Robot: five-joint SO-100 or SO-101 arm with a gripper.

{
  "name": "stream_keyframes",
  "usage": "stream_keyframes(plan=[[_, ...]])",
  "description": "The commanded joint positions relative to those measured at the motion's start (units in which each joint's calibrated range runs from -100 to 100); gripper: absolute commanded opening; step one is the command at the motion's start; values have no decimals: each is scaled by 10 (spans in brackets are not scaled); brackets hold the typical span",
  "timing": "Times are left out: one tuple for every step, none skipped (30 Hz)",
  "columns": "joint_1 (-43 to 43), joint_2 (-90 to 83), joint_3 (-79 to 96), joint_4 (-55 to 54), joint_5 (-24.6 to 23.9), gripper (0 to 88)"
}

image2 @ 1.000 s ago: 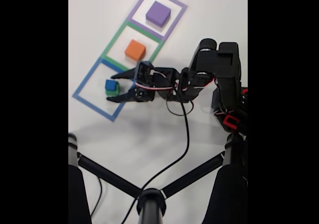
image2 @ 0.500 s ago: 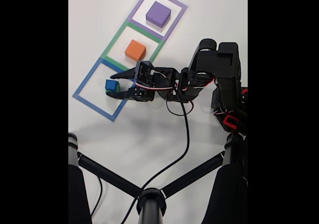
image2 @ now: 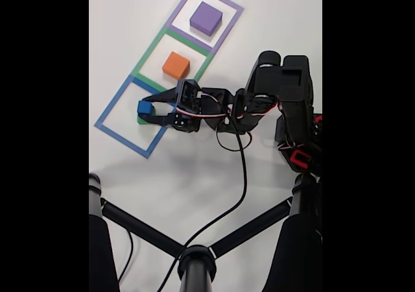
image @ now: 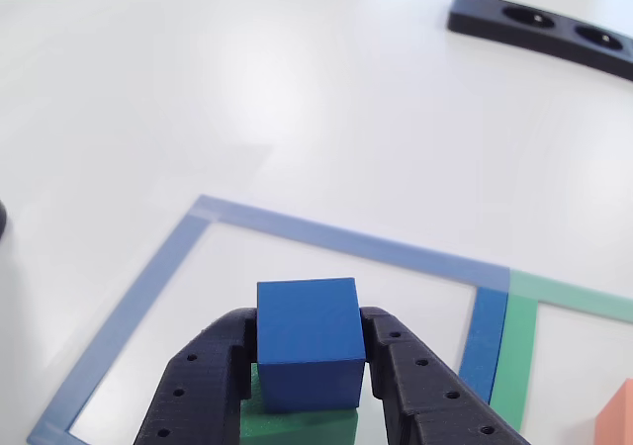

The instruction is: Tower of hanoi

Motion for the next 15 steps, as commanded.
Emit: stream_keyframes(plan=[[-3, -9, -7, -12, 6, 22], [-2, -13, -5, -10, 6, 21], [0, -19, -2, -9, 6, 20], [0, -27, 0, -6, 6, 20], [1, -40, 2, 2, 6, 20], [1, -52, 3, 11, 6, 20], [1, -69, 3, 24, 6, 20], [1, -88, 3, 39, 6, 19], [1, -112, 3, 57, 6, 19], [0, -137, 2, 73, 6, 18], [0, -169, -1, 100, 6, 15], [1, -198, -5, 133, 6, 15], [4, -227, -12, 168, 6, 15], [7, -260, -22, 213, 6, 15], [9, -290, -33, 256, 6, 15]])
